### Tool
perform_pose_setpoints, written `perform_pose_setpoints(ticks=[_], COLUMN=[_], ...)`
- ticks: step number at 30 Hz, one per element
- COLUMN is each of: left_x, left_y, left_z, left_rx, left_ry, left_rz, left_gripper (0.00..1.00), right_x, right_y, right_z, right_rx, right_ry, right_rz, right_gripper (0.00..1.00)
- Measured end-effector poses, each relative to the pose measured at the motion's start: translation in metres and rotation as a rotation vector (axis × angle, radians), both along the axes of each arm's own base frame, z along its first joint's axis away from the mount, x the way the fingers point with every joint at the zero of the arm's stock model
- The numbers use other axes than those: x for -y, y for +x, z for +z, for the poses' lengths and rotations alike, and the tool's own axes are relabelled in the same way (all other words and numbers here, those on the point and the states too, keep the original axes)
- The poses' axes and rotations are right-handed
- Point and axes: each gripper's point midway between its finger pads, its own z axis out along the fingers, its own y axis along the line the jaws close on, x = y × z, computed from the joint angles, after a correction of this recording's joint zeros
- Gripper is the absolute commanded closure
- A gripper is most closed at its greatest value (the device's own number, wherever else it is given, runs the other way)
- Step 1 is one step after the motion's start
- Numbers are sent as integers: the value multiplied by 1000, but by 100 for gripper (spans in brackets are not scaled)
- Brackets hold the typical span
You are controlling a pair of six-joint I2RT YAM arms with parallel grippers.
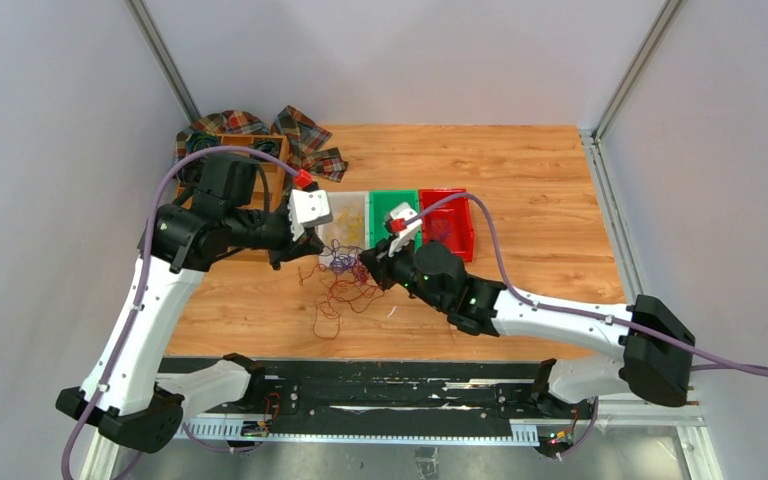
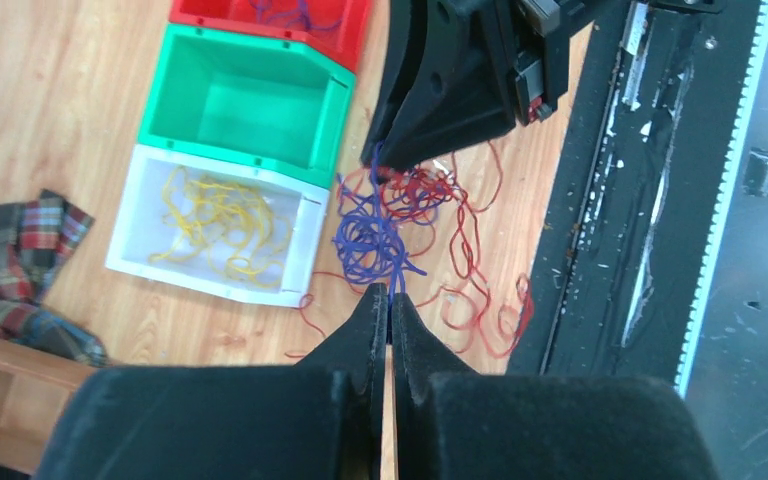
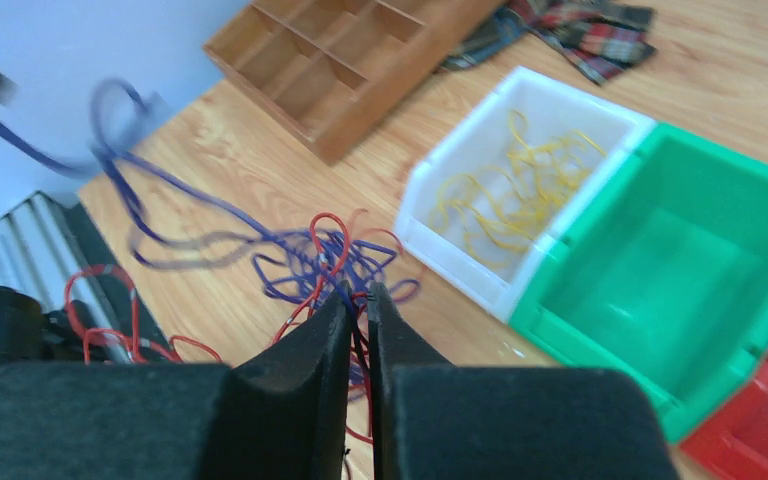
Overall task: Untangle the cables
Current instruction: Untie the cable.
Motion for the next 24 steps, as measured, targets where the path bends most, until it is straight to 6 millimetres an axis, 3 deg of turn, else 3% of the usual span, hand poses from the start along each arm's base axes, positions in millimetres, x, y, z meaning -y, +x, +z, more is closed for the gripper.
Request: perform_pose_setpoints(ticks=[7,14,17,24], left_x=[-8,-11,-9,2], left_y=[4,7,7,4], left_z=[19,31,39,62], left_rx=[105,156,160,147], left_ry=[14,22,2,-69], left_rz=[15,26,23,4], left_gripper=[100,100,100,100], right_x=[45,65,62,35], right_y=[0,-2,-3,-3], right_z=[-25,-30,-20,45], right_rx=[-23,-31,-19,59], right_ry=[-52,-77,-69,35], right_rz=[-93,-127,-112,-29], right_gripper=[92,50,37,36])
